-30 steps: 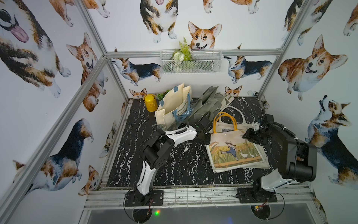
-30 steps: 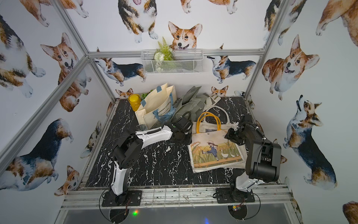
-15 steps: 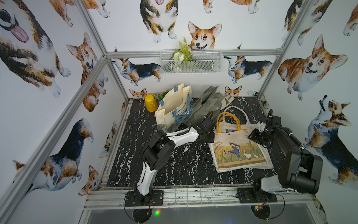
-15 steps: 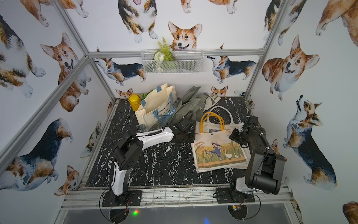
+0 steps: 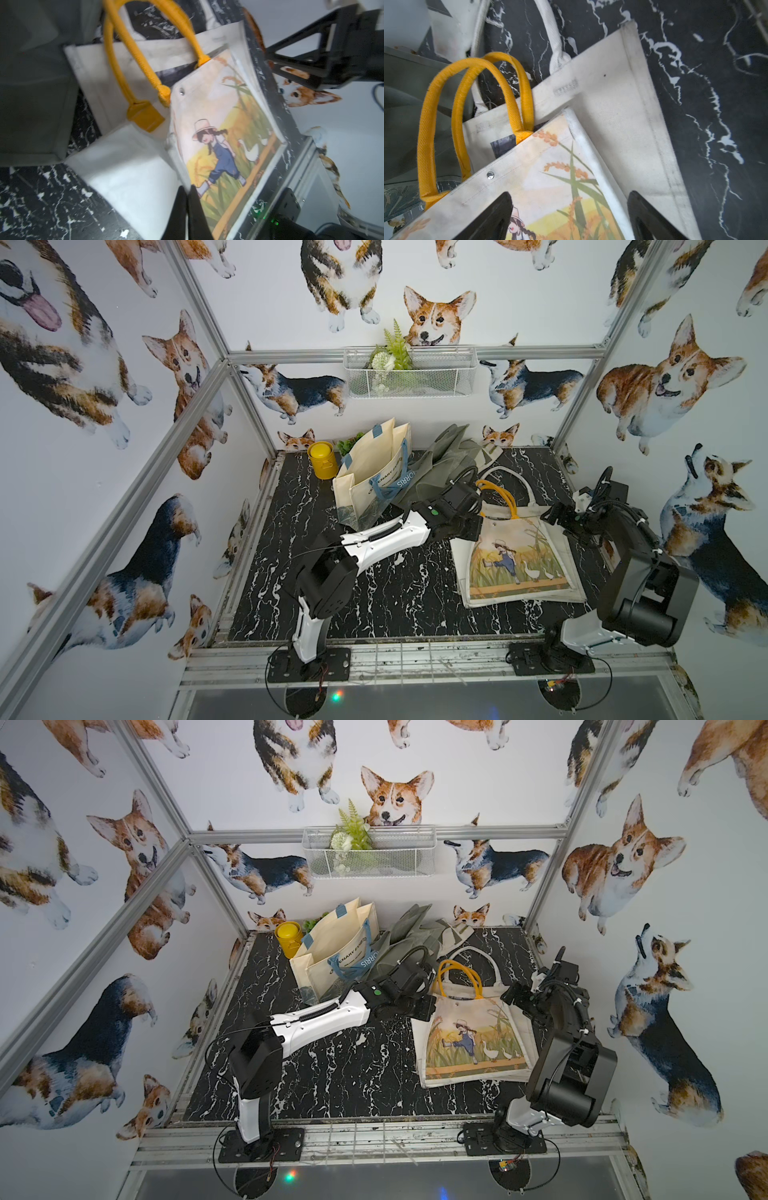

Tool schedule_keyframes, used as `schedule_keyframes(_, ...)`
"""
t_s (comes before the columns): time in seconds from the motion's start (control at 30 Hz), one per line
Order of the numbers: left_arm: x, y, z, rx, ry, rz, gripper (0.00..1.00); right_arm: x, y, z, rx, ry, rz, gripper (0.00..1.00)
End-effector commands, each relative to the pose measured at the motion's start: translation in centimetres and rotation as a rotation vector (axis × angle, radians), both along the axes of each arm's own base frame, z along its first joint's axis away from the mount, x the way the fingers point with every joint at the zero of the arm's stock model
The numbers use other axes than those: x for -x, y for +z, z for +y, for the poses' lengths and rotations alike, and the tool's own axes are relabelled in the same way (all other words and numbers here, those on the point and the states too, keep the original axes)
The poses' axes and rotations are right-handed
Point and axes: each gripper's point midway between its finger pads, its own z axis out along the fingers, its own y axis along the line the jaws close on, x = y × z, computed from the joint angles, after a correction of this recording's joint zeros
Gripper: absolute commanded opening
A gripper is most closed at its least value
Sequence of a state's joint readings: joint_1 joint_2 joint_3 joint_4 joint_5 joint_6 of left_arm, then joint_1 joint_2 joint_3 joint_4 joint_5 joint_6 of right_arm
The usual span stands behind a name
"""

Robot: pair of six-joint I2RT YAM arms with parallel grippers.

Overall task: Put away the canvas bag
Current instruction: Place the canvas bag at the center of the board, then pick up the canvas bag from the center of the board.

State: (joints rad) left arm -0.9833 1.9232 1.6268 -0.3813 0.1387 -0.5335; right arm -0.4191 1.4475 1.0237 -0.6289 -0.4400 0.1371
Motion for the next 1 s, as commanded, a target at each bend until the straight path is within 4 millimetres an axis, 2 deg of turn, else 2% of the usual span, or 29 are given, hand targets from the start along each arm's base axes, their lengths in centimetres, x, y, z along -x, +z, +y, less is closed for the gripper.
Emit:
schedule_keyframes(0.0, -0.8, 2.3, -0.2, -0.007, -0.053, -0.114, 0.00, 0.4, 1.1, 0.6, -0.021, -0.012, -0.035, 0.89)
schedule_keyframes(0.1, -2.6, 2.2, -0.3, -0.012, -0.038, -0.119, 0.00, 1.2, 1.0, 1.1, -0.035, -0.018, -0.029, 0.88)
schedule_keyframes(0.17, -4.3, 1.1, -0.4, -0.022, -0.022, -0.103, 0.00, 1.7, 0.7, 1.3, -0.037, -0.025, -0.022, 0.87)
schedule_keyframes(0.27, -6.3, -1.4, -0.5, -0.067, -0.020, -0.080, 0.00, 2.5, 0.1, 1.6, -0.043, -0.041, -0.016, 0.87)
schedule_keyframes(0.37, -6.8, -3.9, -0.6, -0.136, -0.039, -0.044, 0.00, 3.1, -0.6, 2.3, -0.035, -0.027, 0.003, 0.87)
schedule_keyframes(0.4, -7.0, -4.4, -0.4, -0.155, -0.036, -0.046, 0.04, 3.3, -0.7, 2.4, -0.028, -0.027, 0.009, 0.86)
schedule_keyframes(0.43, -7.0, -4.5, -0.4, -0.161, -0.040, -0.053, 0.15, 3.4, -0.8, 2.6, -0.017, -0.022, 0.014, 0.86)
schedule_keyframes(0.47, -7.0, -4.2, -0.3, -0.159, -0.040, -0.066, 0.30, 3.6, -0.9, 2.7, -0.006, -0.021, 0.019, 0.86)
schedule_keyframes(0.53, -6.6, -2.4, -0.3, -0.128, -0.064, -0.106, 0.55, 3.6, -0.3, 3.2, 0.030, -0.004, 0.010, 0.85)
schedule_keyframes(0.57, -6.1, -1.0, -0.4, -0.107, -0.082, -0.120, 0.64, 3.5, 0.2, 3.5, 0.049, 0.008, -0.001, 0.85)
schedule_keyframes(0.63, -4.8, 2.8, -0.4, -0.067, -0.131, -0.186, 0.75, 3.5, 1.4, 3.7, 0.072, 0.013, -0.031, 0.85)
schedule_keyframes(0.73, -3.2, 8.8, 1.3, -0.042, -0.150, -0.373, 0.85, 3.6, 3.3, 4.2, 0.074, 0.018, -0.079, 0.85)
schedule_keyframes(0.83, -2.7, 13.0, 4.7, -0.014, -0.099, -0.509, 0.90, 4.2, 4.1, 5.6, 0.070, 0.048, -0.124, 0.84)
schedule_keyframes(0.9, -2.4, 14.9, 7.1, -0.015, -0.066, -0.597, 0.93, 4.6, 3.6, 6.9, 0.060, 0.070, -0.130, 0.84)
schedule_keyframes(0.97, -3.0, 15.1, 9.8, -0.054, -0.016, -0.662, 0.96, 5.1, 2.6, 9.0, 0.060, 0.133, -0.127, 0.84)
